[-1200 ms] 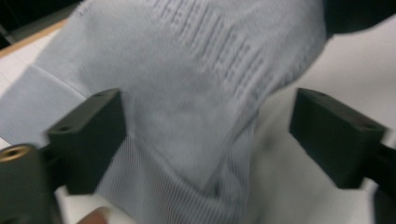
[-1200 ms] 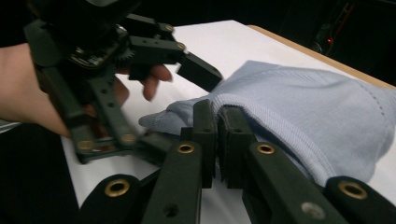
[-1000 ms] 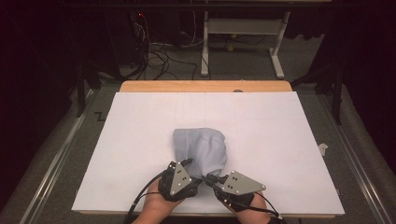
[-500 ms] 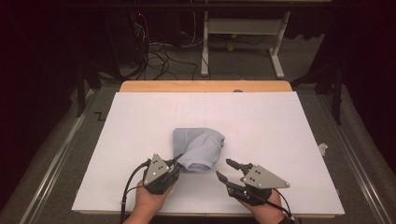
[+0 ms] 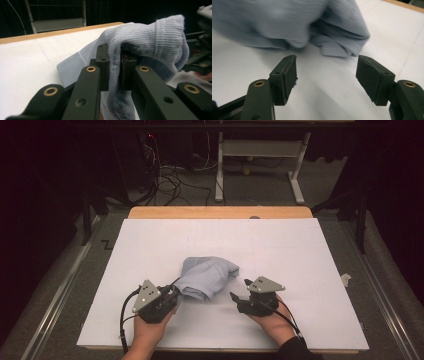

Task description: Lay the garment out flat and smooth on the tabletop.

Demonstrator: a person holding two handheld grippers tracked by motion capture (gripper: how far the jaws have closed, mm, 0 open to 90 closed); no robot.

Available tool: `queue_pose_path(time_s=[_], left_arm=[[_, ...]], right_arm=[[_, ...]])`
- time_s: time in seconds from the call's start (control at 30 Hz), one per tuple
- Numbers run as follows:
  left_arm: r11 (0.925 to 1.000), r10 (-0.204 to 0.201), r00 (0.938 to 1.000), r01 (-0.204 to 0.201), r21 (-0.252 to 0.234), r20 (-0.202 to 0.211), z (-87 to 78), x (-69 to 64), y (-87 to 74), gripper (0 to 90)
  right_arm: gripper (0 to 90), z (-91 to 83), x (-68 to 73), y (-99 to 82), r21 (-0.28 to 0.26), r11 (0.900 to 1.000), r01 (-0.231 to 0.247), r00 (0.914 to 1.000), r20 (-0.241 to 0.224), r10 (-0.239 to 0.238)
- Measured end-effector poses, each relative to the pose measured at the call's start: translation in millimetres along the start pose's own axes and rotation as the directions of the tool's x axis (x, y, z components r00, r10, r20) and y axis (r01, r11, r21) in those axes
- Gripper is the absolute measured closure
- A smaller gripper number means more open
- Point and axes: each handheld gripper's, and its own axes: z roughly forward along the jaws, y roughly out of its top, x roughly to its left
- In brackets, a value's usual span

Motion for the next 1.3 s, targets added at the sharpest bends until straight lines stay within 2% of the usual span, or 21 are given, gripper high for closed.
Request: queue_pose_path(time_s=[0.03,0.07,0.1,0.27,0.33,0.4,0.43,0.47,0.5,0.53,0.6,0.63,0.67,0.77,0.8,0.93,1.03,1.07,1.13,1.27,1.3], left_arm=[[1.0,-0.001,1.0,0.001,0.0,-0.003,-1.2,1.4,-0.2,77.4],[1.0,-0.004,0.9999,0.004,-0.003,-0.009,-2.6,3.3,-0.5,77.4],[1.0,-0.003,0.9999,0.003,-0.003,-0.013,-3.6,4.7,-0.5,77.4],[0.9999,-0.014,0.9997,0.014,-0.005,-0.022,-7.4,9.2,-1.9,77.4],[1.0,-0.006,0.9997,0.006,-0.003,-0.022,-8.9,8.0,-2.2,77.4],[1.0,0.006,0.9997,-0.006,-0.004,-0.025,-10.4,6.8,-2.1,77.3],[1.0,0.006,0.9997,-0.006,-0.006,-0.026,-11.1,6.8,-2.0,77.4],[1.0,0.003,0.9996,-0.003,-0.007,-0.026,-11.7,7.4,-2.4,77.3],[1.0,0.003,0.9996,-0.003,-0.007,-0.026,-11.7,7.4,-2.4,77.4],[0.9999,-0.003,0.9996,0.003,-0.01,-0.029,-12.7,8.1,-2.4,77.4],[0.9998,-0.007,0.9996,0.006,-0.02,-0.027,-14.4,8.8,-1.9,77.4],[0.9998,-0.007,0.9996,0.006,-0.02,-0.027,-14.4,8.8,-1.9,77.4],[0.9994,-0.009,0.9996,0.008,-0.034,-0.026,-16.6,9.2,-0.8,77.4],[0.9989,-0.005,0.9998,0.004,-0.047,-0.019,-19.1,8.8,0.7,77.4],[0.9989,-0.005,0.9998,0.004,-0.047,-0.019,-19.1,8.8,0.7,77.4],[0.9985,-0.005,0.9998,0.004,-0.055,-0.017,-21.6,8.5,1.4,77.4],[0.9985,-0.007,0.9999,0.006,-0.055,-0.014,-22.0,8.6,1.5,77.3],[0.9984,-0.008,0.9999,0.007,-0.056,-0.008,-21.7,8.6,1.5,77.3],[0.9985,-0.006,1.0,0.006,-0.055,-0.006,-21.7,8.5,1.4,77.3],[0.9986,-0.009,0.9999,0.01,-0.052,0.012,-20.4,7.7,1.3,77.2],[0.9986,-0.009,0.9999,0.01,-0.052,0.012,-20.4,7.7,1.3,77.2]], right_arm=[[34.1,0.0,0.0,0.0,0.0,1.0,0.0,1.0,0.0,0.0],[34.0,10.6,-9.2,2.8,0.023,0.9993,-0.031,0.9995,0.003,0.031],[34.0,10.6,-9.2,2.8,0.023,0.9993,-0.031,0.9995,0.003,0.031],[33.9,39.2,-28.0,13.9,0.061,0.9939,-0.092,0.9957,0.015,0.091],[34.8,41.9,-28.9,15.5,0.062,0.994,-0.09,0.9959,0.01,0.09],[41.5,48.7,-28.2,19.1,0.066,0.9945,-0.081,0.9966,-0.012,0.082],[49.1,51.0,-27.2,19.8,0.069,0.9951,-0.071,0.9972,-0.018,0.073],[68.9,53.2,-24.0,19.9,0.078,0.9952,-0.06,0.998,-0.014,0.061],[68.9,53.2,-24.0,19.9,0.078,0.9952,-0.06,0.998,-0.014,0.061],[78.7,50.8,-23.1,20.3,0.067,0.9965,-0.05,0.9984,-0.024,0.052],[80.6,45.1,-22.4,22.1,0.045,0.9977,-0.051,0.9981,-0.032,0.052],[80.6,45.1,-22.4,22.1,0.045,0.9977,-0.051,0.9981,-0.032,0.052],[81.0,33.8,-20.1,25.1,0.003,0.9995,-0.03,0.9991,-0.029,0.03],[81.1,16.0,-17.8,26.5,-0.038,0.9992,-0.014,0.9996,-0.025,0.013],[81.1,16.0,-17.8,26.5,-0.038,0.9992,-0.014,0.9996,-0.025,0.013],[81.1,-18.8,-19.7,24.3,-0.102,0.9947,-0.01,0.9997,-0.025,0.008],[81.1,-29.1,-20.9,22.6,-0.117,0.9929,-0.019,0.9996,-0.023,0.016],[81.1,-41.0,-22.0,19.9,-0.13,0.9914,-0.019,0.9997,-0.021,0.016],[81.1,-44.8,-22.5,18.9,-0.135,0.9907,-0.018,0.9997,-0.02,0.016],[81.1,-71.3,-25.4,11.7,-0.167,0.9854,-0.033,0.9994,-0.017,0.03],[81.1,-71.3,-25.4,11.7,-0.167,0.9854,-0.033,0.9994,-0.017,0.03]])
